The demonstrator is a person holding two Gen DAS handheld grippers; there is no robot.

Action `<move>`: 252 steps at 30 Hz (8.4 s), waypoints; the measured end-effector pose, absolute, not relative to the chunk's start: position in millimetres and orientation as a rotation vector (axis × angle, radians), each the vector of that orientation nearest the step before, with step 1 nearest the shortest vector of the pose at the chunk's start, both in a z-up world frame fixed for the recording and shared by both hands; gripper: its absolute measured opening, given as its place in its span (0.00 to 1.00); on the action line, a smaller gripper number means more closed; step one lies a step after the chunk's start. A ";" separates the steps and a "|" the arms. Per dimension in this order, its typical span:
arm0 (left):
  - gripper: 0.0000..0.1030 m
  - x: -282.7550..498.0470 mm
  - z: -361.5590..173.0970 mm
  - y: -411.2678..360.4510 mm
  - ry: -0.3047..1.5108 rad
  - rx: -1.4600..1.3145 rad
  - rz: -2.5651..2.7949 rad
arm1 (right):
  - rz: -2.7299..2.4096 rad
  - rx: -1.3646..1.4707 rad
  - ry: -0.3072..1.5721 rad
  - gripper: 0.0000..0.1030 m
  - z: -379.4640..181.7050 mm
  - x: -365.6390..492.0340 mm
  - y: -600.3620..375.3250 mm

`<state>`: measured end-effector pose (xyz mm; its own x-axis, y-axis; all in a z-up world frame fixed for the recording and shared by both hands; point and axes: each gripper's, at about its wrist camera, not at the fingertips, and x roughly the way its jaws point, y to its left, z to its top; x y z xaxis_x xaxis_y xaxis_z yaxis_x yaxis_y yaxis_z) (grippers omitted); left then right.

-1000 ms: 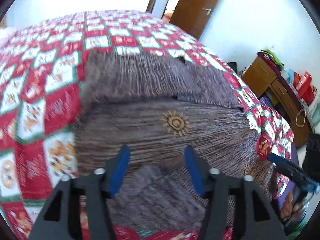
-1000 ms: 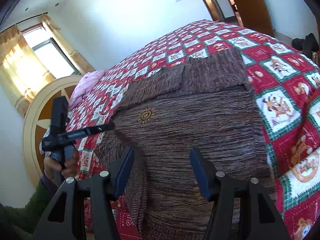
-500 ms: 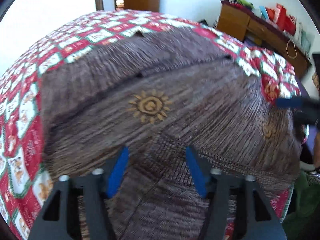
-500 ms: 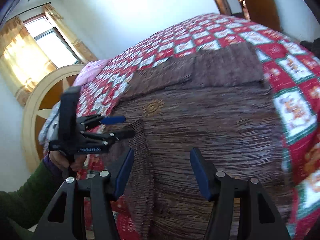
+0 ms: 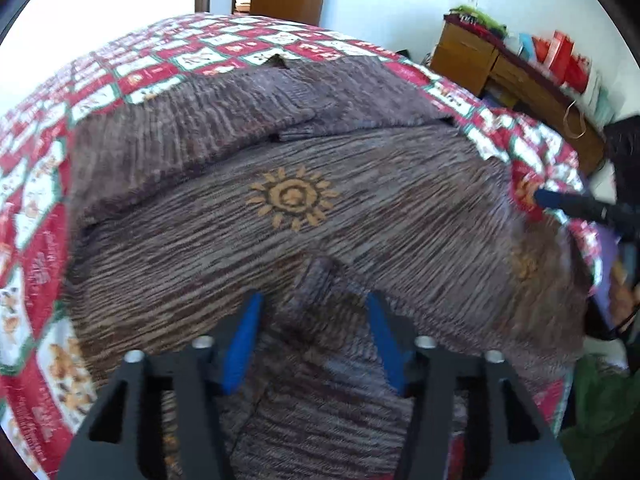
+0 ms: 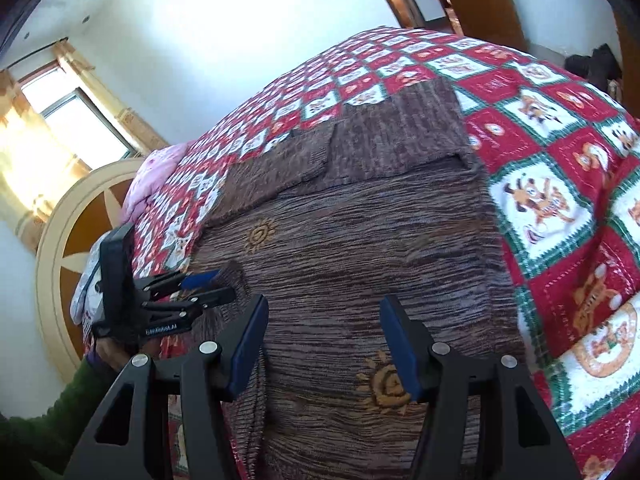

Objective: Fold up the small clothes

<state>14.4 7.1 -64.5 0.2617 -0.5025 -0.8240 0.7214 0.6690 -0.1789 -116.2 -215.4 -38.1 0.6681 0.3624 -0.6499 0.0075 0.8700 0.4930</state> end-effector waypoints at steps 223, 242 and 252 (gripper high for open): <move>0.08 230.0 -45.4 87.8 0.826 -0.372 -0.206 | -0.122 0.177 0.856 0.12 -62.6 203.8 -327.1; 0.49 175.6 -68.7 47.9 0.853 -0.100 -0.170 | 0.002 0.209 0.821 0.13 -77.3 74.7 -265.9; 0.55 176.4 -65.4 32.4 0.866 0.002 -0.110 | -0.015 0.172 0.784 0.13 -54.5 57.3 -234.8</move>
